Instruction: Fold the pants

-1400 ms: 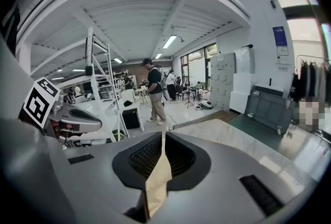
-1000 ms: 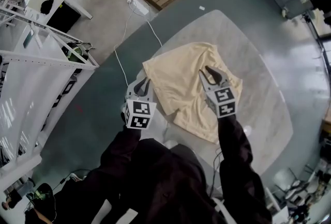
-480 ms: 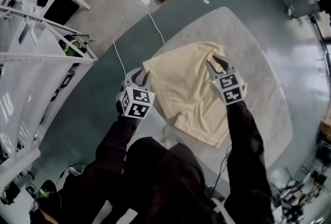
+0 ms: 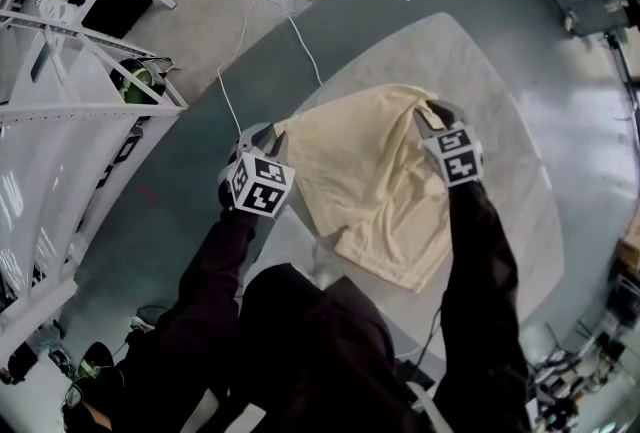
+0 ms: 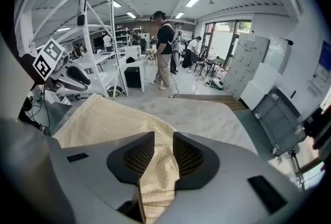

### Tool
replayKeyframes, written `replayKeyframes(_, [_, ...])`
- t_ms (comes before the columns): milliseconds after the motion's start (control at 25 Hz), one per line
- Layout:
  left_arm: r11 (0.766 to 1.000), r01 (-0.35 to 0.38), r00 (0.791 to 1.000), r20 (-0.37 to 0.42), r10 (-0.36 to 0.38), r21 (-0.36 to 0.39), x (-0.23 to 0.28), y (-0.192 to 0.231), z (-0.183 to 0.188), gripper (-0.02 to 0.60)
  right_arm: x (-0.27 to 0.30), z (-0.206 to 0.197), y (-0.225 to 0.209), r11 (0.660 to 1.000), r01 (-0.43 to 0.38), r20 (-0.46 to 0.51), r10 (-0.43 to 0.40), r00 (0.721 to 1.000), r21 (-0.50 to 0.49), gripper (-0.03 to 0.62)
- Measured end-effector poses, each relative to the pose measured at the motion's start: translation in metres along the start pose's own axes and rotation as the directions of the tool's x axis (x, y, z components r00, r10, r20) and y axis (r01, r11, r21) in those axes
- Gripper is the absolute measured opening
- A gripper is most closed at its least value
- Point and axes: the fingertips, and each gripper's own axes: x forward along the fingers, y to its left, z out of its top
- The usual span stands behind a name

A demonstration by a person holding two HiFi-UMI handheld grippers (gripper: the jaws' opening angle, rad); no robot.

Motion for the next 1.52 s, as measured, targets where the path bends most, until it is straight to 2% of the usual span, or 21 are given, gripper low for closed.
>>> replayKeyframes(480, [0.996, 0.075, 0.997, -0.039, -0.073, 0.049, 0.027, 0.005, 0.001, 0.094, 0.035, -0.022, -0.051, 0.995, 0.047, -0.106, -0.057, 0.993, -0.089, 0.100])
replayKeyframes(640, [0.994, 0.092, 0.995, -0.054, -0.089, 0.059, 0.032, 0.004, -0.003, 0.094, 0.043, -0.027, -0.055, 0.991, 0.019, -0.150, -0.040, 0.988, -0.134, 0.100])
replayKeyframes(920, [0.990, 0.125, 0.991, -0.063, -0.122, 0.057, 0.039, 0.005, -0.007, 0.094, 0.061, -0.039, -0.056, 0.987, -0.019, -0.214, -0.015, 0.977, -0.157, 0.098])
replayKeyframes(1200, [0.982, 0.181, 0.982, -0.064, -0.178, 0.056, 0.043, 0.001, -0.009, 0.094, 0.063, -0.041, -0.052, 0.993, -0.056, -0.245, 0.028, 0.969, -0.108, 0.077])
replayKeyframes(1400, [0.978, 0.205, 0.976, -0.084, -0.201, 0.035, 0.044, 0.003, -0.016, 0.094, 0.063, -0.044, -0.053, 0.993, -0.044, -0.247, 0.015, 0.969, -0.110, 0.071])
replayKeyframes(1520, [0.976, 0.219, 0.971, -0.098, -0.216, 0.016, 0.048, 0.003, -0.021, 0.094, 0.063, -0.044, -0.050, 0.984, -0.024, -0.247, -0.020, 0.969, -0.175, 0.058])
